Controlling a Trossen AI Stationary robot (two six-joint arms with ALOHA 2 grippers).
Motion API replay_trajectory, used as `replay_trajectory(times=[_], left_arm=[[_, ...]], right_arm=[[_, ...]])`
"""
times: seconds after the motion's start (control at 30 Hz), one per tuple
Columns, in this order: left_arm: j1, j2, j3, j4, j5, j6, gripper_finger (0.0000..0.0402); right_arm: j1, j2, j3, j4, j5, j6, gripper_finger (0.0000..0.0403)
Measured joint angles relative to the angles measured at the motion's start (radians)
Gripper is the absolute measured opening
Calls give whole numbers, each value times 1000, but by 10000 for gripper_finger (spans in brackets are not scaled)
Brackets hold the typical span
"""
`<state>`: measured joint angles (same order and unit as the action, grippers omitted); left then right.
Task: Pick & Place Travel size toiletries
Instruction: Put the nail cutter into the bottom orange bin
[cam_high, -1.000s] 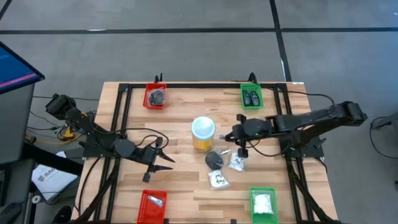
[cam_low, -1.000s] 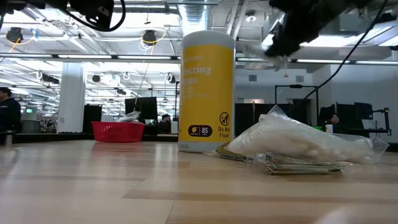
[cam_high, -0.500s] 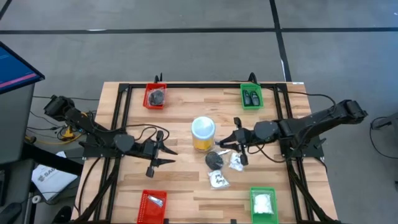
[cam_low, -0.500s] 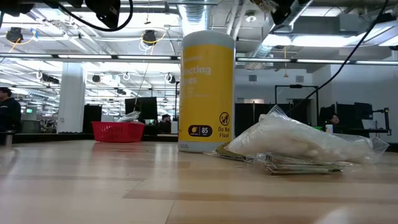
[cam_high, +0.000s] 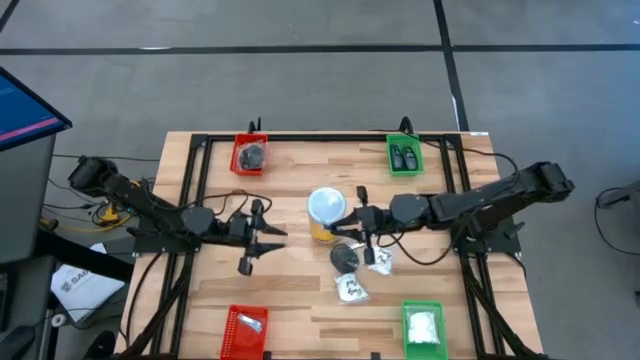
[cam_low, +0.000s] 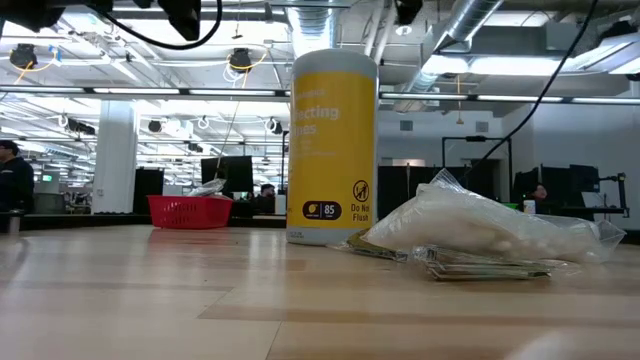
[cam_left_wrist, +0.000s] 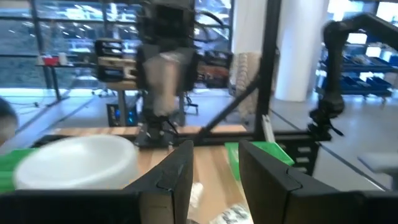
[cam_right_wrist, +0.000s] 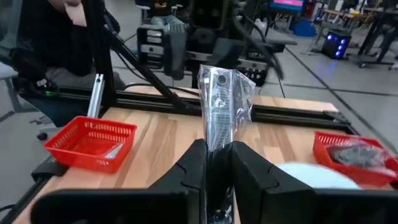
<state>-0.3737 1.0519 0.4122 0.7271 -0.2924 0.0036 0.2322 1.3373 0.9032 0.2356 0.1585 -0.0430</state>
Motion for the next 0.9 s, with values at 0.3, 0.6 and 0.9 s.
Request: replay_trajectory(times=[0.3, 0.6, 0.9], left_arm=[[111, 0, 0, 98, 31, 15, 117], [153, 6, 0, 134, 136, 37, 117], [175, 101, 0, 279, 140, 73, 124]], right_arm=[[0, 119, 139, -20, -1, -104, 40], [-29, 157, 202, -50, -1, -125, 43], [-46, 157, 203, -29, -2, -117, 43]])
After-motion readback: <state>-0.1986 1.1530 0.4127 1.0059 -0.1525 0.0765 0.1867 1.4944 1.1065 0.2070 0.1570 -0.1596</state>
